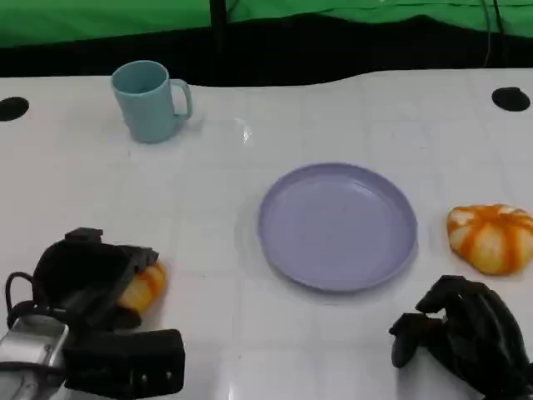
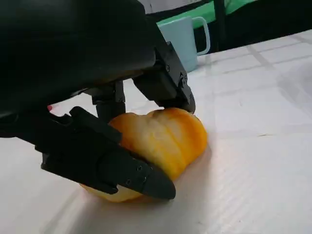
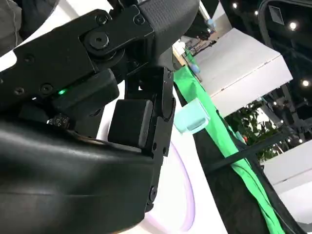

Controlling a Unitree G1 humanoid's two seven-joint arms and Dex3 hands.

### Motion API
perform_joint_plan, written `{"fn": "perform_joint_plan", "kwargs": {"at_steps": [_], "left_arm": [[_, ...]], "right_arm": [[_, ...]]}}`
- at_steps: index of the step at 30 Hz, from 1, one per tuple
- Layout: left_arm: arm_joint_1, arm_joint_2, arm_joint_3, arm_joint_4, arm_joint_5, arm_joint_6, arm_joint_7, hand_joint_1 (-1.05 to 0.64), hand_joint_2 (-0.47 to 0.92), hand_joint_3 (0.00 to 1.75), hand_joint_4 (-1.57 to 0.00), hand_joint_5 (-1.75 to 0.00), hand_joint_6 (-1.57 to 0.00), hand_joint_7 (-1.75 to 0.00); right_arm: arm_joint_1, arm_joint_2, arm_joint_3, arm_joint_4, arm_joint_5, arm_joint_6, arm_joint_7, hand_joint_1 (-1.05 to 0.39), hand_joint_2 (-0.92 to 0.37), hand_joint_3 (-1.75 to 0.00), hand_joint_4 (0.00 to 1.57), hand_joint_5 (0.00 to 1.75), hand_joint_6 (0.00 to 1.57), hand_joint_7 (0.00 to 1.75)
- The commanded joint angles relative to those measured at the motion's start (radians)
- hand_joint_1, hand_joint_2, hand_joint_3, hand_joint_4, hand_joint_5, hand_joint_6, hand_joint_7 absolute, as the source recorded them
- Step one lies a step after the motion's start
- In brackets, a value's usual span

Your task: Grasp the bread from the table and place it into the plate.

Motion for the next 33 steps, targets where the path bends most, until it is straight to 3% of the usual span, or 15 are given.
{"fn": "perform_joint_plan", "kwargs": {"at_steps": [1, 2, 3, 6, 7, 10, 21, 33], "left_arm": [[-0.005, 0.009, 0.006, 0.058, -0.022, -0.064, 0.099, -0.24, 0.51, 1.07, -0.92, -1.75, -0.78, -1.44], [-0.005, 0.008, 0.012, 0.057, -0.031, -0.079, 0.118, -0.24, 0.47, 1.13, -0.94, -1.75, -0.73, -1.52], [-0.005, 0.008, 0.015, 0.057, -0.037, -0.090, 0.132, -0.23, 0.43, 1.17, -0.93, -1.75, -0.72, -1.37], [-0.002, 0.008, 0.024, 0.052, -0.051, -0.115, 0.160, -0.23, 0.41, 1.19, -0.93, -1.75, -0.72, -1.27], [0.000, 0.009, 0.030, 0.046, -0.056, -0.132, 0.181, -0.23, 0.41, 1.26, -0.94, -1.75, -0.69, -1.55], [0.002, 0.008, 0.042, 0.038, -0.073, -0.171, 0.228, -0.24, 0.41, 1.33, -0.94, -1.75, -0.68, -1.73], [-0.007, -0.015, 0.068, 0.021, -0.099, -0.251, 0.300, -0.22, 0.36, 1.45, -0.95, -1.75, -0.69, -1.75], [-0.072, -0.069, 0.082, -0.008, -0.145, -0.281, 0.232, -0.25, 0.27, 1.48, -0.97, -1.75, -0.69, -1.73]], "right_arm": [[0.000, -0.014, -0.001, 0.000, 0.003, 0.002, -0.004, -1.05, -0.79, 0.00, 1.51, 0.81, 1.57, 0.30], [-0.001, -0.013, -0.002, 0.002, 0.003, 0.000, -0.003, -1.05, -0.79, 0.00, 1.51, 0.81, 1.57, 0.30], [-0.002, -0.013, -0.002, 0.003, 0.004, -0.001, -0.002, -1.05, -0.79, 0.00, 1.51, 0.81, 1.57, 0.30], [-0.004, -0.013, -0.003, 0.007, 0.003, -0.005, 0.000, -1.05, -0.79, 0.00, 1.51, 0.82, 1.57, 0.30], [-0.006, -0.013, -0.003, 0.010, 0.003, -0.007, 0.002, -1.05, -0.79, 0.00, 1.51, 0.82, 1.57, 0.31], [-0.008, -0.013, -0.005, 0.016, 0.004, -0.008, 0.004, -1.05, -0.79, 0.00, 1.51, 0.82, 1.57, 0.31], [-0.009, -0.016, -0.008, 0.018, 0.008, 0.003, 0.003, -1.05, -0.78, 0.00, 1.50, 0.81, 1.57, 0.29], [-0.015, -0.017, -0.008, 0.031, 0.002, -0.008, 0.003, -1.05, -0.79, -0.01, 1.51, 0.81, 1.57, 0.30]]}}
